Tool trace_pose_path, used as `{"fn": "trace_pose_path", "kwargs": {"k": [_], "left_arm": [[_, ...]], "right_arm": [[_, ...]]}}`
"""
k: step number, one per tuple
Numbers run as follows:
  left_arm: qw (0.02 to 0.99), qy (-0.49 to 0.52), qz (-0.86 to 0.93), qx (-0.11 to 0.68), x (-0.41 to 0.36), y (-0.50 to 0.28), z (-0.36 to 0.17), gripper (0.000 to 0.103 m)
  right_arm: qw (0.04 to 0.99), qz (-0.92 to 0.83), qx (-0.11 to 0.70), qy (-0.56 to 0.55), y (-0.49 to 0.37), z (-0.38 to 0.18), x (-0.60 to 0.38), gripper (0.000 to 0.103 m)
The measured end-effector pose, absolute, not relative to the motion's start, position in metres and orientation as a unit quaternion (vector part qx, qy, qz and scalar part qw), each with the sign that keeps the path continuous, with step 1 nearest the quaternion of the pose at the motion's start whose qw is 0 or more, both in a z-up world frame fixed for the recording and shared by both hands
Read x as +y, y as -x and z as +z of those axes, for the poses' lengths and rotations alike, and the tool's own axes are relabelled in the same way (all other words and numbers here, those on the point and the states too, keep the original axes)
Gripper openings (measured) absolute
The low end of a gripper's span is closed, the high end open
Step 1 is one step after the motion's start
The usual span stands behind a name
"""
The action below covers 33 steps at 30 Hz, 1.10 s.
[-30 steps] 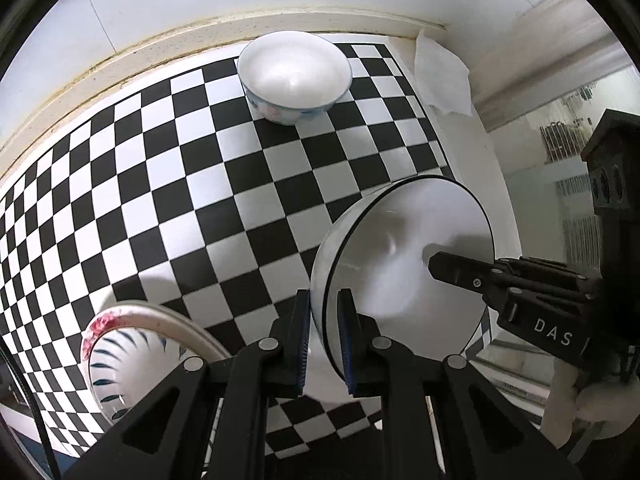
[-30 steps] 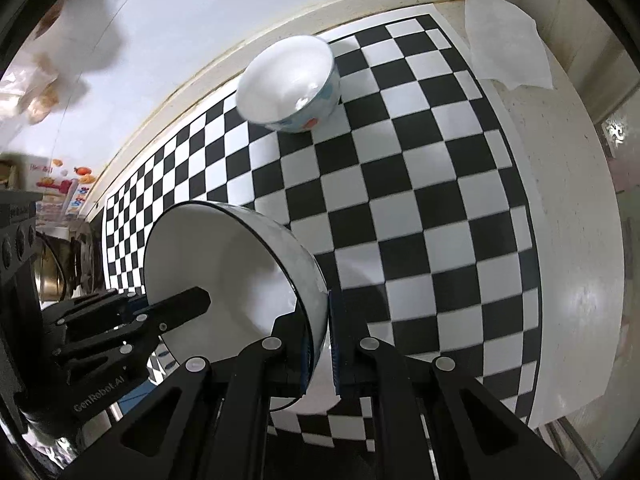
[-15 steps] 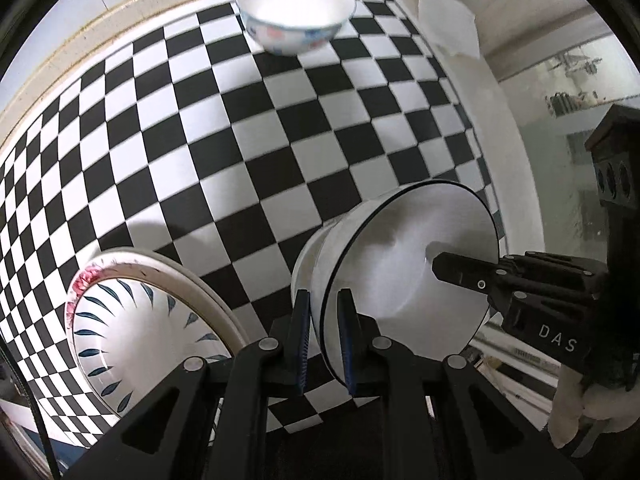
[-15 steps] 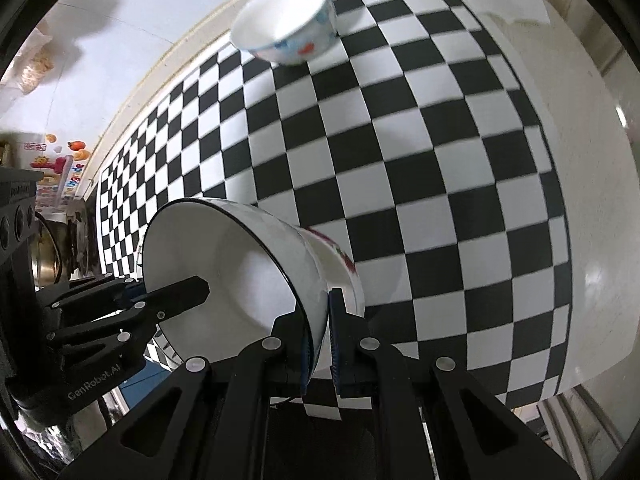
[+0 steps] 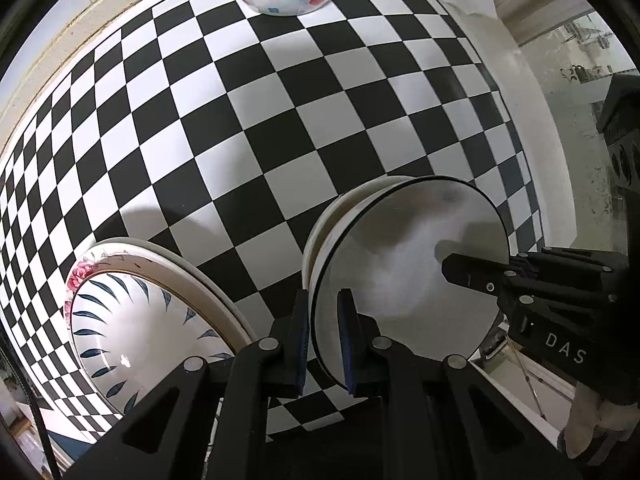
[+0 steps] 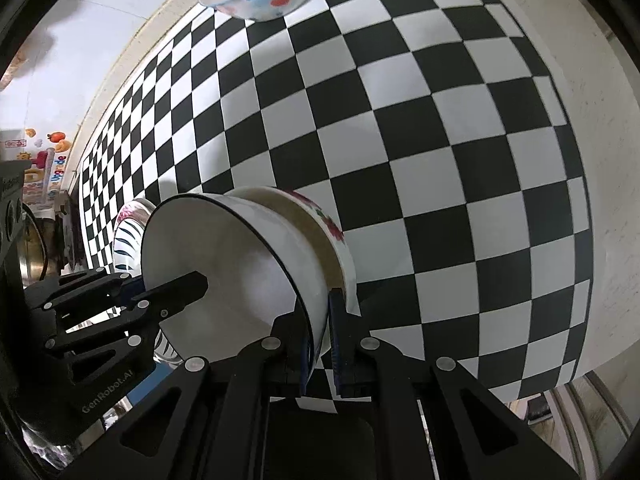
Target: Organize plates and bowls
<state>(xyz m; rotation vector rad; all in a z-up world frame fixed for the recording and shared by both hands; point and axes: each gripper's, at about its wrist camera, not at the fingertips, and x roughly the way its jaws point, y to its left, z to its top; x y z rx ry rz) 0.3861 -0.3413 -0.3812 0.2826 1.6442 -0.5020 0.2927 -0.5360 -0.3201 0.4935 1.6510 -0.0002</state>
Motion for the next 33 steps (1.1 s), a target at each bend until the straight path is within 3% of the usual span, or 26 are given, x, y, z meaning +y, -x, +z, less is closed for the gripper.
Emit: {"fn": "trace_pose_path", "kwargs": {"k": [33], "left_arm": [[0.640,-0.122,-0.215,0.727,-0.341,-0.380,-0.380,0.012]], "right_arm": [[0.632,-0.011,0.751,-0.189,-0.303,-0.317,-0.534,0.015]]}}
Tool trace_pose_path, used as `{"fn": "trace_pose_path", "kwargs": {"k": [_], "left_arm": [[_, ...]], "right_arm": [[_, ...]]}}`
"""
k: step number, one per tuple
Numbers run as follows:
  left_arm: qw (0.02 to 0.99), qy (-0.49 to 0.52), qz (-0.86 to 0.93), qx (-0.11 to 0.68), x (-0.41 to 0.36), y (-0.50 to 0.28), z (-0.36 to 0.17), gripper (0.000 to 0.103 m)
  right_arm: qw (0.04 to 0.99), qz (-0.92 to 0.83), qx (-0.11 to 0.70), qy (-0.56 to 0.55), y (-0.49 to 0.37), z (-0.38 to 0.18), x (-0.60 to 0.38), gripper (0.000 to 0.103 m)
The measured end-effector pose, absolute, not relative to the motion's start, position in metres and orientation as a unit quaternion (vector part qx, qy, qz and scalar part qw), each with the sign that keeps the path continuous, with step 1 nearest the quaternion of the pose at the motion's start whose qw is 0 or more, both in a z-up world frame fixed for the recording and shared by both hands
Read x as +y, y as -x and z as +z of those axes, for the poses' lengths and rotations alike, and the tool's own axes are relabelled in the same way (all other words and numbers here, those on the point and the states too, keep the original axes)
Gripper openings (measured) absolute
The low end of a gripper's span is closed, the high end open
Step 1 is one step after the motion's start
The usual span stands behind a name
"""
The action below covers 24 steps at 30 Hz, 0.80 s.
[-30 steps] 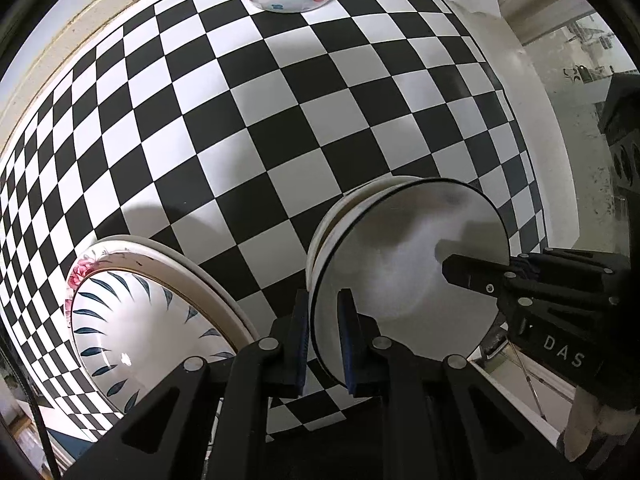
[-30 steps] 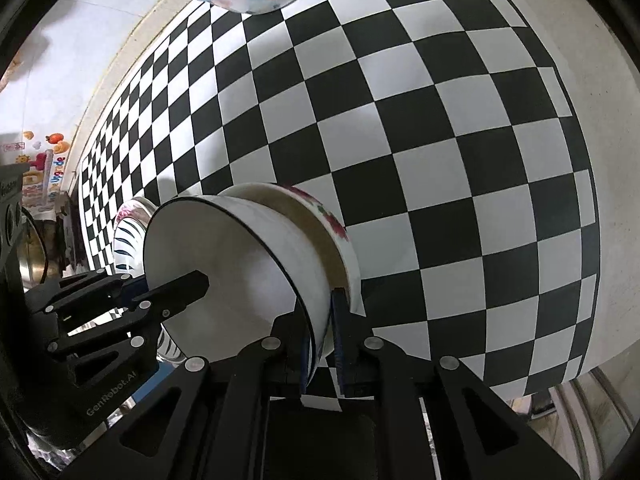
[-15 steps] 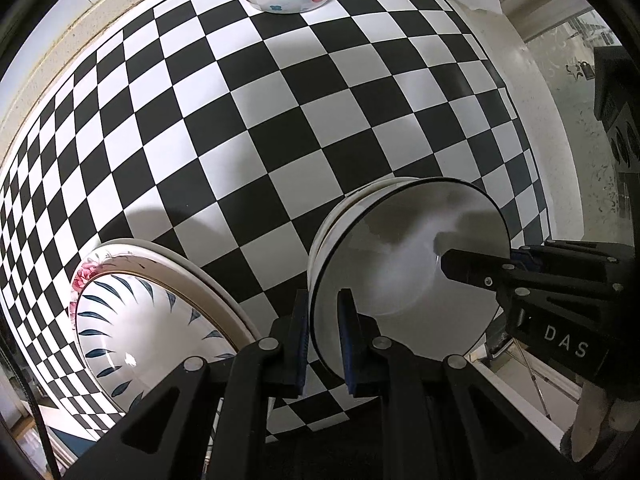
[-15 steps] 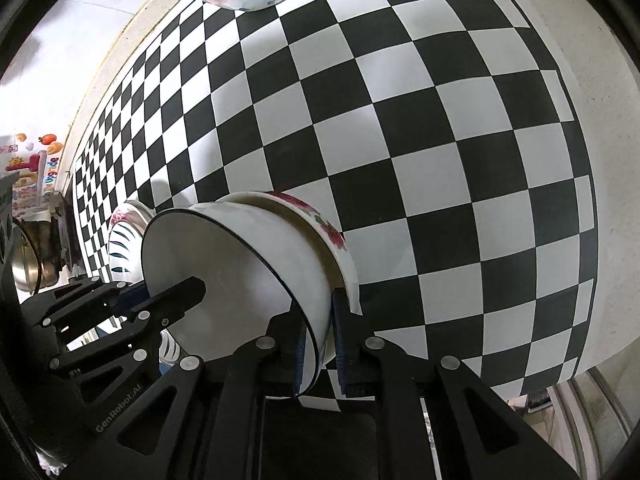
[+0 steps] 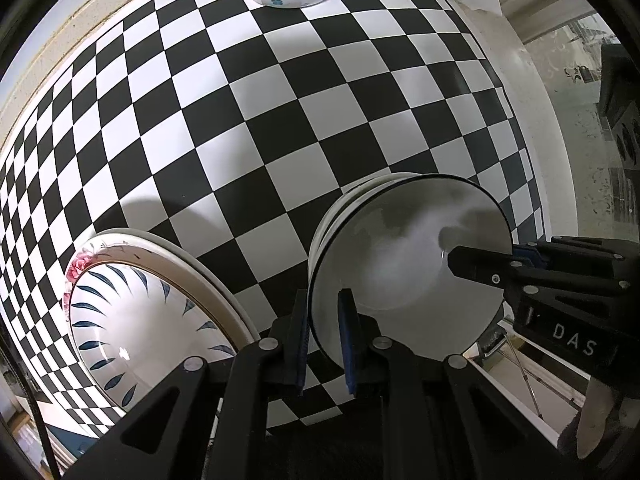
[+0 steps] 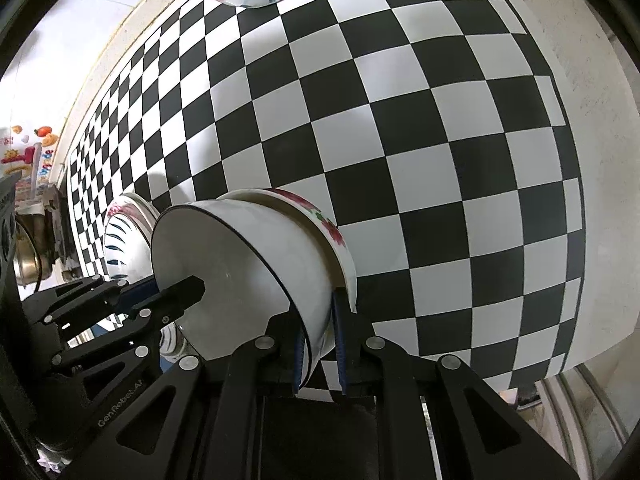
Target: Organize plates and bowls
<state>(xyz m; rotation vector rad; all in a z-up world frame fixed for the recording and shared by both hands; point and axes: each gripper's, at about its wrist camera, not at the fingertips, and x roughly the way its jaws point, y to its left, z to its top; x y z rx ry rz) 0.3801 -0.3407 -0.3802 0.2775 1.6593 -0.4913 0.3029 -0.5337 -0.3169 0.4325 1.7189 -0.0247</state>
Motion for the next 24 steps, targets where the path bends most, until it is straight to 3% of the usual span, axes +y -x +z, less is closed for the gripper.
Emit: {"fn": "trace_pose_path", "kwargs": {"k": [12,19,24], "left_arm": [[0.637,-0.115,-0.215,0.731,-0.343,-0.379,-0.374,0.012],[0.637,-0.110,-0.214,0.733,-0.342,-0.382,-0.373,0.012],[0.636,-0.105,-0.218,0.732,-0.343,-0.384,-0.369,0.012]], "right_arm": [[0.631,-0.007,0.754,-0.183,-0.303,-0.313,-0.536,0.020],[0.635,0.000,0.751,-0.181,-0.304,-0.305,-0.541,0.030],[0.630,0.006,0.755,-0.179,-0.303,-0.305,-0.545,0.031]]}}
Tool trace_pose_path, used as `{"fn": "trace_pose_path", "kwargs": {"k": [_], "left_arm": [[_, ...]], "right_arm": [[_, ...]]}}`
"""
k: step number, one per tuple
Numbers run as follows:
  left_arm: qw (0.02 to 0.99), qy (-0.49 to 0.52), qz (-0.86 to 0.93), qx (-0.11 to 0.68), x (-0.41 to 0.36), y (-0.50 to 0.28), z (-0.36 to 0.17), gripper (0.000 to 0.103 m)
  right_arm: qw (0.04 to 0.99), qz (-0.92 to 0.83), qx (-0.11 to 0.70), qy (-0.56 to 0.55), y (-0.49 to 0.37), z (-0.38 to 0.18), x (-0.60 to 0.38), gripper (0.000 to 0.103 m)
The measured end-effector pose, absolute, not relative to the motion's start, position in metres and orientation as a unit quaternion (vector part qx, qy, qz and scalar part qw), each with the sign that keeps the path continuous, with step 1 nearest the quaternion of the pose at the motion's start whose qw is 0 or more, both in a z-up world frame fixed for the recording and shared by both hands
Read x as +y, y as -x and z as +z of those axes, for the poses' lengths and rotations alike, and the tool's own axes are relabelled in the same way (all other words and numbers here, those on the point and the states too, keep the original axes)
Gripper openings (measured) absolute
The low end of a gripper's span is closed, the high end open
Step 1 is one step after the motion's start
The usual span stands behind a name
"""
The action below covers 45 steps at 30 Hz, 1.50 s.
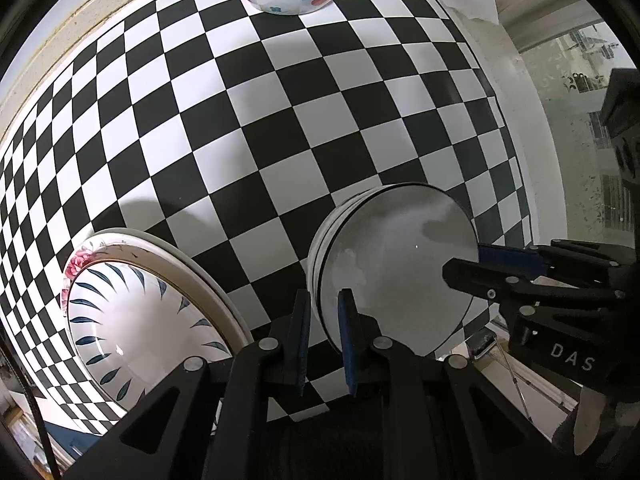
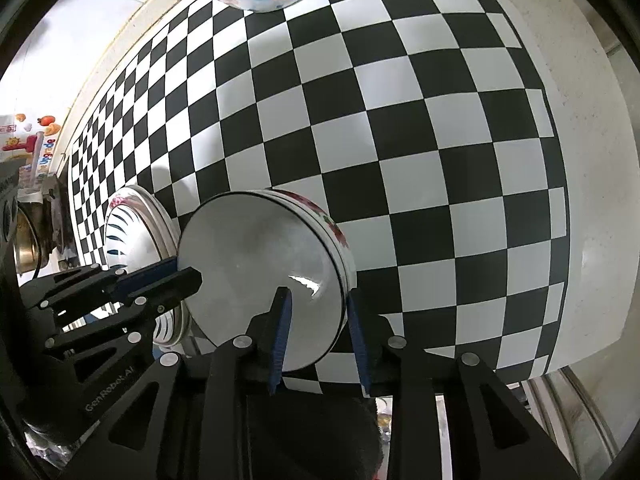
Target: Organize plates and bowls
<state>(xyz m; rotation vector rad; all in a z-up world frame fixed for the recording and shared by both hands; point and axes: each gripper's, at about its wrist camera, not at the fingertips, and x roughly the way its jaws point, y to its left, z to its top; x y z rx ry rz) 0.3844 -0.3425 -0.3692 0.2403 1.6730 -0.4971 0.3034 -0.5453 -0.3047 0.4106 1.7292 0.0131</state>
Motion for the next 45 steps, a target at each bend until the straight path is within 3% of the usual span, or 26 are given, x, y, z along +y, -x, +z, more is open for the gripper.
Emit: {"fn": "trace_pose_path", "kwargs": {"k": [8,17,30,32,34,45], "left_arm": [[0.668,-0.071,-0.206,0.711,-0.331,-0.423,-0.339,0.016],[0.711,0.005,-0.164,0.683,-0.327,-0.541,-0.328,0.020],[0.673,0.016,-0.152,0.724,-0.356,-0.633,-0.398,0.019],[0.676,0.012,-0.155,0.720,-0.359,-0.636,-0.404,0.016],[0.678,0.012,-0.161,0.718,-0.363,-0.635,-0.407,0.008],[0.696,-0.020,-0.157,0.700,-0.373,-0.621,-0.394,0.008]], "right_arm": [[0.658,-0.010,0.725,-0.202,-0.330,-0.282,-0.574,0.034],[0.707,-0.019,0.662,-0.248,-0.445,-0.259,-0.614,0.037],[0.692,-0.030,0.681,-0.237,-0.550,-0.320,-0.615,0.037],[0.696,-0.035,0.679,-0.233,-0.554,-0.327,-0.616,0.029],[0.697,-0.052,0.680,-0.220,-0.554,-0.333,-0.616,0.011],[0.701,-0.048,0.684,-0.198,-0.551,-0.328,-0.607,0.009]]}}
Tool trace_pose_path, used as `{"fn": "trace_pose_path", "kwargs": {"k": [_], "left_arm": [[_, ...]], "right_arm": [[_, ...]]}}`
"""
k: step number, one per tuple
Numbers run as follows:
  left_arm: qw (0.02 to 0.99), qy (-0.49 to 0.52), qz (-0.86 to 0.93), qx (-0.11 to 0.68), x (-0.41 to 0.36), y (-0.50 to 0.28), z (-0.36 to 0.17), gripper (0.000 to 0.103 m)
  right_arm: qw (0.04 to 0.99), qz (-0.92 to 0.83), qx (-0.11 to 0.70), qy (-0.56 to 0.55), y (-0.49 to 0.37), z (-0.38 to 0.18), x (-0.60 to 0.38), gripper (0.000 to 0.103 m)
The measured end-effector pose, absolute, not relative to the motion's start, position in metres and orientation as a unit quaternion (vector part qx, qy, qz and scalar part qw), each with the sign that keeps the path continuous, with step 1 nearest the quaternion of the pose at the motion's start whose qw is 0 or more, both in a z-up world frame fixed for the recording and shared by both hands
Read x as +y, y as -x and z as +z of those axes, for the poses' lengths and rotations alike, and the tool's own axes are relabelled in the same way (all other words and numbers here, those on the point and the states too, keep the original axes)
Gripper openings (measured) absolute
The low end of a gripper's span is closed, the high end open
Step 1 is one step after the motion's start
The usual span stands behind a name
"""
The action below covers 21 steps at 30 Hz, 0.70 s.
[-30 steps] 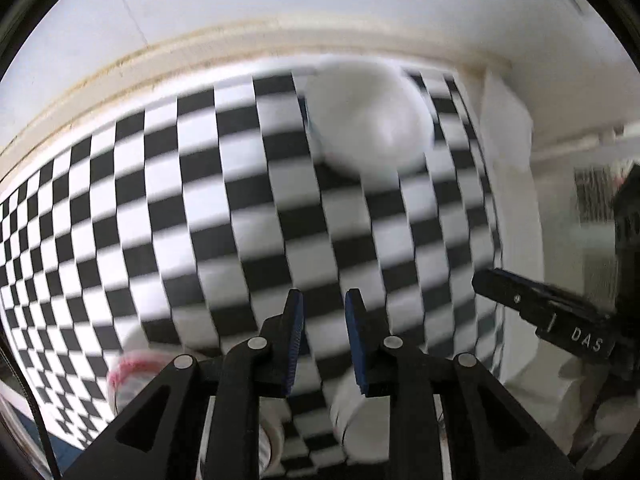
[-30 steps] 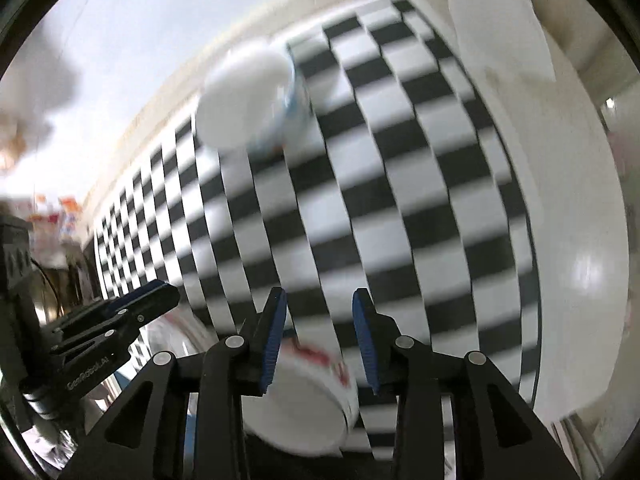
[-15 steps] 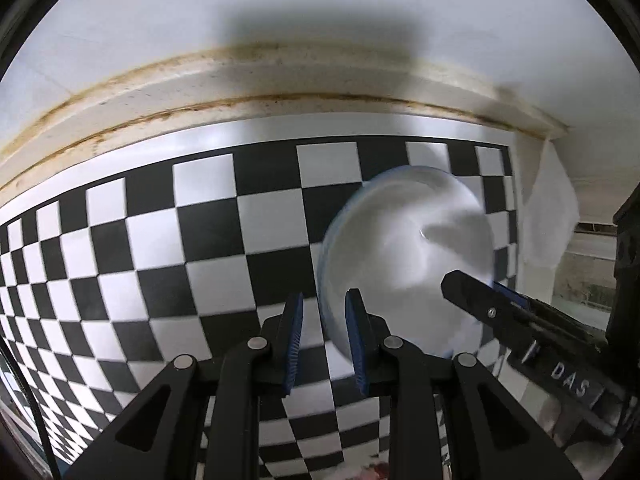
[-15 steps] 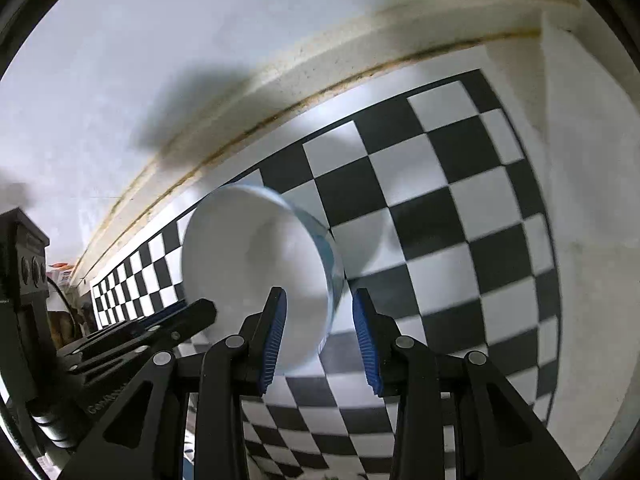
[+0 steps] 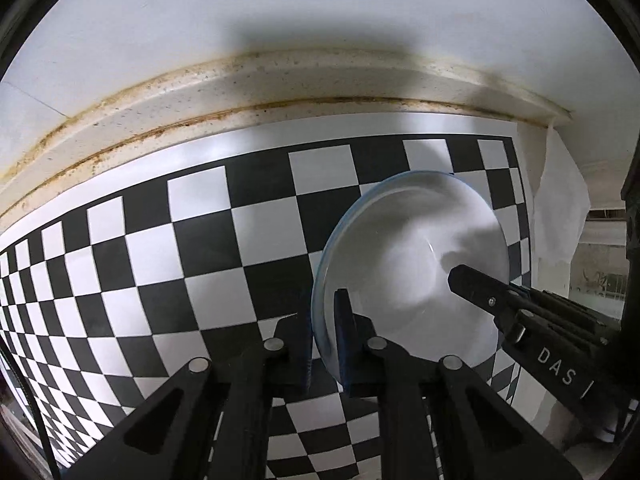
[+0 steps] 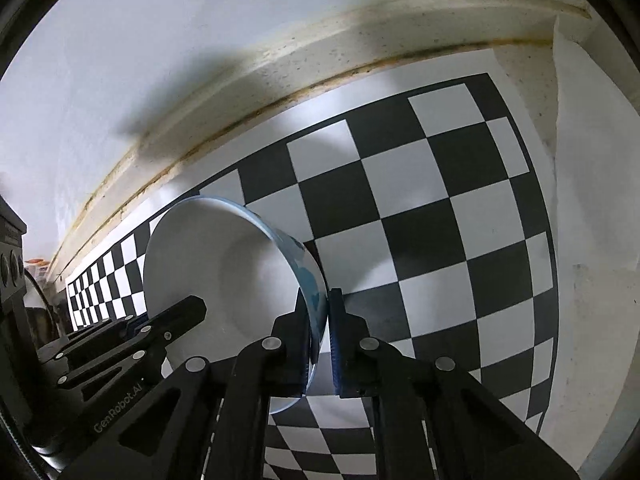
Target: Organize plates and bowls
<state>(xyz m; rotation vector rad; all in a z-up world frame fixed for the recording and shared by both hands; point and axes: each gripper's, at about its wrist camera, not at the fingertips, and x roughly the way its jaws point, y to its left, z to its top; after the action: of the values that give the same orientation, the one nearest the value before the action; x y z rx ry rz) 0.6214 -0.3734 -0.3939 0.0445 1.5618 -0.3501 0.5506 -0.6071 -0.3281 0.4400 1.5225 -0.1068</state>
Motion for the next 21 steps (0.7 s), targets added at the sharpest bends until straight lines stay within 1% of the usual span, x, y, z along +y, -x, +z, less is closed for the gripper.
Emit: {"fn": "trace_pose_path", "kwargs": {"k": [9,21], "left_arm": [[0.724,-0.034,-0.164,0.670,-0.365,-0.587,-0.350,0.008],[0.746,-0.044,-0.191,0.637,-0.343,-0.531,-0.296,0.008]], "right_arm": [[0.716,-0.022,0.673,-0.182,-0.525,-0.291,-0.585,0.008],[0.742,-0.005,0.649,-0.168,-0.459,-0.228,-0.558,0.009]]}}
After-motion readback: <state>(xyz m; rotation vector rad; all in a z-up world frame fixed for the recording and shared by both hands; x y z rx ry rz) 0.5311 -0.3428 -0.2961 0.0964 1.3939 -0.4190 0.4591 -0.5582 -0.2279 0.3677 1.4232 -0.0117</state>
